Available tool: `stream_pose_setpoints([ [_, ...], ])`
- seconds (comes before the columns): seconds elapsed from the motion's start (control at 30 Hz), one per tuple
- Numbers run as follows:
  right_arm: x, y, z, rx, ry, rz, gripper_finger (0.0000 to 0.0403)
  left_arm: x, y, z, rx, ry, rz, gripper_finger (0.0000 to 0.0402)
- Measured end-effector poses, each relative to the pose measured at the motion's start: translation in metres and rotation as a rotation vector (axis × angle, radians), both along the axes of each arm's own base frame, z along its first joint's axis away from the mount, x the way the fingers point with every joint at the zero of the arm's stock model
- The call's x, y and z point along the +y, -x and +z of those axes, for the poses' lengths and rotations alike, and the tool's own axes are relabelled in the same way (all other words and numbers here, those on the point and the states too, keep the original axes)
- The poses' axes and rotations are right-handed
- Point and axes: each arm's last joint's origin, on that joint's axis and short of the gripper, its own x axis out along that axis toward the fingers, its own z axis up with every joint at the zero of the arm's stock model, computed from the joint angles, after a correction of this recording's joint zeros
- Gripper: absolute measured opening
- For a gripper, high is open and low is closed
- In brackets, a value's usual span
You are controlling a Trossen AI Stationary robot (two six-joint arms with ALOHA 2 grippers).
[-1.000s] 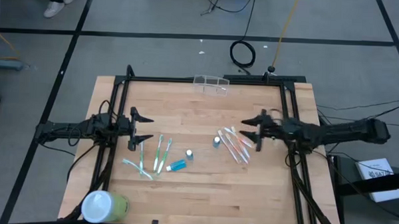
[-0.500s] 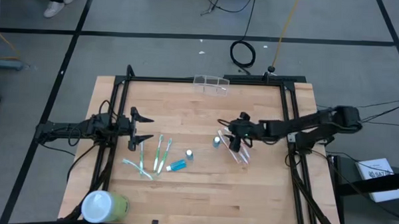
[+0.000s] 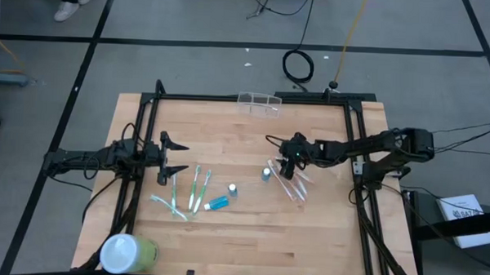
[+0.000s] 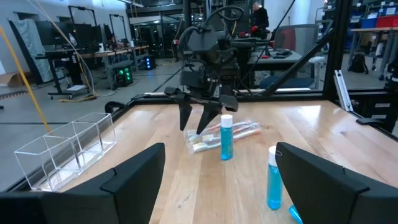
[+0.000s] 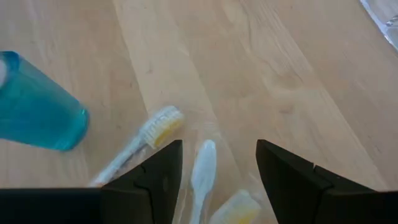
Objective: Pick & Place toothbrushing station
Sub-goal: Put the orange toothbrush into the transparent organizer
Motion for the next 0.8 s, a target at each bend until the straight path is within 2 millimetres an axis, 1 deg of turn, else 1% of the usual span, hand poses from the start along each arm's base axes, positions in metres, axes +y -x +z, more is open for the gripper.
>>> stream_pose_setpoints([
  [0.27, -0.001, -0.004, -0.012, 0.025, -0.008, 0.021, 0.0173, 0.000, 0.000, 0.000, 0.000, 0.000, 0.000, 0.0310],
  [0.43, -0.001, -0.003, -0.015, 0.049, -0.002, 0.033, 0.0153, 0.000, 0.000, 0.000, 0.000, 0.000, 0.000, 0.0310],
  [0.6, -0.001, -0.003, -0.015, 0.050, -0.002, 0.033, 0.0120, 0.000, 0.000, 0.000, 0.000, 0.000, 0.000, 0.0310],
  [0.8, -0.001, -0.003, -0.015, 0.050, -0.001, 0.036, 0.0062, 0.000, 0.000, 0.000, 0.000, 0.000, 0.000, 0.0310],
])
